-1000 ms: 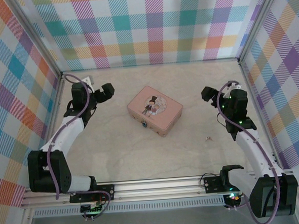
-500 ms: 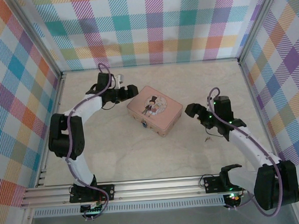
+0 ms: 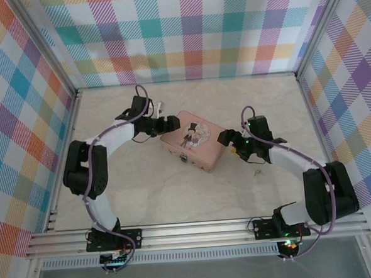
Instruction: Unlock a padlock with a key
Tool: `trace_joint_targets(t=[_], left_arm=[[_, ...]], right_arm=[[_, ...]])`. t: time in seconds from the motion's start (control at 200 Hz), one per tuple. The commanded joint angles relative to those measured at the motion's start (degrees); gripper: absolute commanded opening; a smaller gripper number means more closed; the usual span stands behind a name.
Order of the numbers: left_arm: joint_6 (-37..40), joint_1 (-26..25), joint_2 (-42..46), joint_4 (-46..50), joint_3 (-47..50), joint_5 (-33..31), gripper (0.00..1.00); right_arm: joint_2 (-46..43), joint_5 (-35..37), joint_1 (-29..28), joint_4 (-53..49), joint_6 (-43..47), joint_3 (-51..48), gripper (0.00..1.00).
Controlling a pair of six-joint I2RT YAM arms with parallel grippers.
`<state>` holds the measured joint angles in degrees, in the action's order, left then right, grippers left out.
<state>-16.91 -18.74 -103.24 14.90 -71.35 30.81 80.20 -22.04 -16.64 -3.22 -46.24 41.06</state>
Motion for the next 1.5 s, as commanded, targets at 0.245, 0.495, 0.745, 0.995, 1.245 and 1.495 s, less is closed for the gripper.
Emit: trace_joint_targets(t=[0.245, 0.495, 0.745, 0.995, 1.245, 1.495], left_arm=[[-4.08, -1.62, 14.39, -6.32, 14.53, -2.62, 0.86], [-6.55, -1.78, 22.18, -8.27, 22.19, -8.70, 0.85], [-7.45, -1.91, 18.69, -9.65, 18.78, -9.71, 0.85], [-8.16, -3.29, 11.71, -11.38, 12.41, -10.42, 0.85], [-9.15, -5.55, 7.06, -12.33, 8.78, -10.43, 0.84], [-9.71, -6.22, 7.14, -12.26, 8.99, -11.74, 0.87]], right_arm=[[13.01, -4.20, -3.55, 1.78, 2.22, 13.75, 0.78], [22.54, -5.44, -6.29, -3.30, 6.48, 24.26, 0.64], [26.27, -3.22, -6.40, -6.92, 9.39, 29.22, 0.64], [26.95, -0.49, -4.86, -8.94, 10.27, 30.84, 0.64], [27.85, 0.15, -2.23, -9.16, 10.97, 32.90, 0.65], [29.07, 0.05, -1.54, -10.89, 11.79, 34.64, 0.67]])
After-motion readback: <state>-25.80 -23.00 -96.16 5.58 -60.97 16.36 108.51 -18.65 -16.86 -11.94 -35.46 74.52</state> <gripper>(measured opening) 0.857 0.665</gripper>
